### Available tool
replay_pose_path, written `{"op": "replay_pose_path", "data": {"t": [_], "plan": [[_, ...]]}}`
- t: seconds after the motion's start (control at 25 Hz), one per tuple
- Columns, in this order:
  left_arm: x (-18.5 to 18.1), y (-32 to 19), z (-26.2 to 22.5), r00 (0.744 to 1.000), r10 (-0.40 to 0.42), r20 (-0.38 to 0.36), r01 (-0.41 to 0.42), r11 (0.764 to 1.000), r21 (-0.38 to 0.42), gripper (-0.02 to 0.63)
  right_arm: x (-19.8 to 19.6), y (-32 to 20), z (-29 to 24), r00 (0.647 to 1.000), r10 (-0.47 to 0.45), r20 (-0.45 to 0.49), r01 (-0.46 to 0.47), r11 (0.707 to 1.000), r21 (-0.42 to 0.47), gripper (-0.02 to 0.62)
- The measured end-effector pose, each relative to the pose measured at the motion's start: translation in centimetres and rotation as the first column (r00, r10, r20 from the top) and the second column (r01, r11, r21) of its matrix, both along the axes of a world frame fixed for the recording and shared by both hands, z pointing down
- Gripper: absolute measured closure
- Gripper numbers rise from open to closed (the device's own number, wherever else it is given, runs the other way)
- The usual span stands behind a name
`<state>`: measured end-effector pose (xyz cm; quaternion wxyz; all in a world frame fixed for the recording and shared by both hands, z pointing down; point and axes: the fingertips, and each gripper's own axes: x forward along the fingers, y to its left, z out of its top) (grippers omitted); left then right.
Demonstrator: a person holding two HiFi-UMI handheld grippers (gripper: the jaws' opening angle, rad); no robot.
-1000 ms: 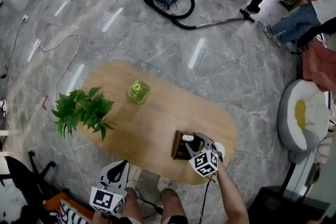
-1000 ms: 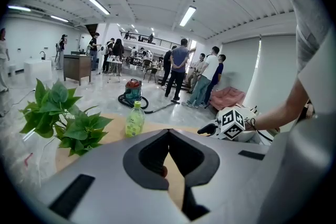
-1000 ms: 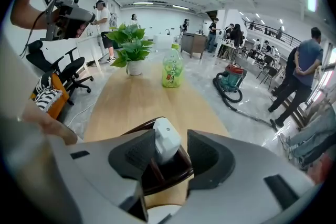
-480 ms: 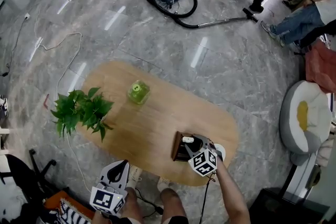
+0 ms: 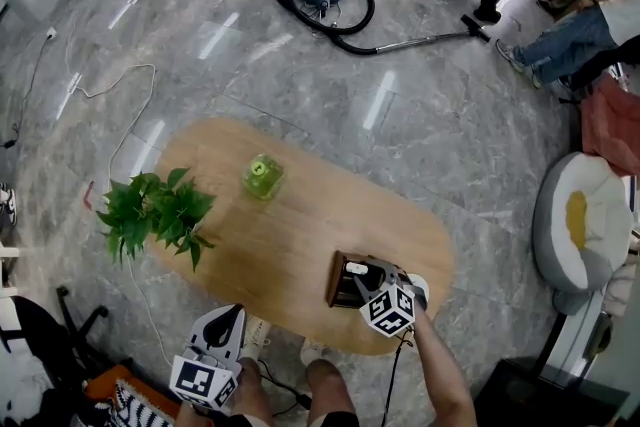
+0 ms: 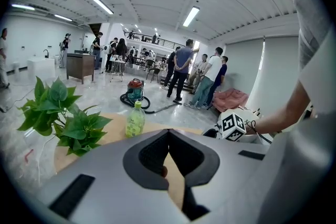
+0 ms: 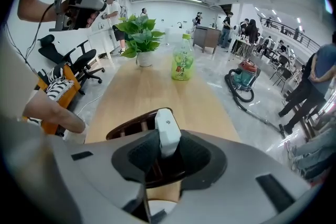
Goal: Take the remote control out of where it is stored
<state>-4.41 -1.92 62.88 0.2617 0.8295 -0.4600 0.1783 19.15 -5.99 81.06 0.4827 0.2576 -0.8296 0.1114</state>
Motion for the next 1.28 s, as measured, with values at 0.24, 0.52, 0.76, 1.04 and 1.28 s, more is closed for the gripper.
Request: {"op": "replay_pose_path", "data": {"t": [0.24, 0.52, 0.76, 1.04, 1.28], "plan": [[-0.2, -0.1, -0.2, 1.000, 0.000, 0.002, 0.000, 1.000, 0.006, 0.600, 0.4, -0.2, -0.7, 1.000, 0.013, 0.005, -0.014, 1.000, 0.017, 0.472], [-0.2, -0.5, -1.6, 1.000, 0.010, 0.005, -0.010, 1.000, 0.028, 0.600, 0.5, -0.3, -2.6, 1.000, 0.023, 0.012, -0.023, 0.999, 0.043, 0.474], [-0.2, -1.0, -3.7, 1.000, 0.021, 0.012, -0.021, 0.998, 0.051, 0.600, 0.5, -0.4, -4.8, 1.000, 0.021, 0.013, -0.022, 0.998, 0.061, 0.474], [-0.4, -1.2, -5.4, 1.000, 0.018, 0.002, -0.018, 0.998, 0.064, 0.600, 0.4, -0.6, -8.5, 1.000, 0.010, 0.011, -0.011, 0.995, 0.100, 0.474], [-1.1, -1.1, -6.8, 1.000, 0.011, -0.003, -0.011, 0.997, 0.070, 0.600, -1.0, -0.9, -11.6, 1.000, -0.014, 0.016, 0.012, 0.990, 0.143, 0.474]]}}
